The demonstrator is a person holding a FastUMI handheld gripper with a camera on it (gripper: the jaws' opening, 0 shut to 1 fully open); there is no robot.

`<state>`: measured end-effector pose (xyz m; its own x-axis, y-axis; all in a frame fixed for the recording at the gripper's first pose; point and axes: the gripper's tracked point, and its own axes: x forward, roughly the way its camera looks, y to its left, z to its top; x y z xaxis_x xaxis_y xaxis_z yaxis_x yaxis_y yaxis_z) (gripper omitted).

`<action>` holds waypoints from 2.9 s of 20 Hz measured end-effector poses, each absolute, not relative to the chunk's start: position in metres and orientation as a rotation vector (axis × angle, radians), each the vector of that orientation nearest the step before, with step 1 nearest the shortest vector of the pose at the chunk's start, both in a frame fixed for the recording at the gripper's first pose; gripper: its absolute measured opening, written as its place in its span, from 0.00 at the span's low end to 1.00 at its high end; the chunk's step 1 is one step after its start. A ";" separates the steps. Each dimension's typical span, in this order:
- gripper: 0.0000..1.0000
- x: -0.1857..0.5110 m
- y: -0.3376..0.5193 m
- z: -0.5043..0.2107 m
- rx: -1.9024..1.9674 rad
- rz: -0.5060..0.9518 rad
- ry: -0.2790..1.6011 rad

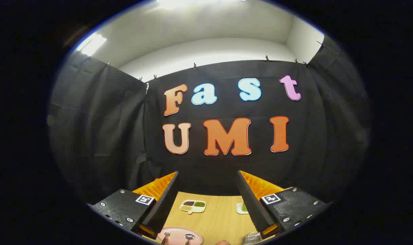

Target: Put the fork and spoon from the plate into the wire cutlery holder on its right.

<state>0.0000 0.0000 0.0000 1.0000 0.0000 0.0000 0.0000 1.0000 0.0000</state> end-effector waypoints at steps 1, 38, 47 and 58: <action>0.98 0.002 0.003 -0.007 0.003 0.001 0.015; 0.97 0.028 0.051 -0.165 -0.111 0.027 0.415; 0.85 -0.003 0.070 -0.288 -0.151 0.103 0.726; 0.69 -0.041 0.077 -0.376 -0.148 0.143 1.027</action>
<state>-0.0408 0.0768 -0.3765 0.5100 0.0491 -0.8588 -0.1876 0.9807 -0.0553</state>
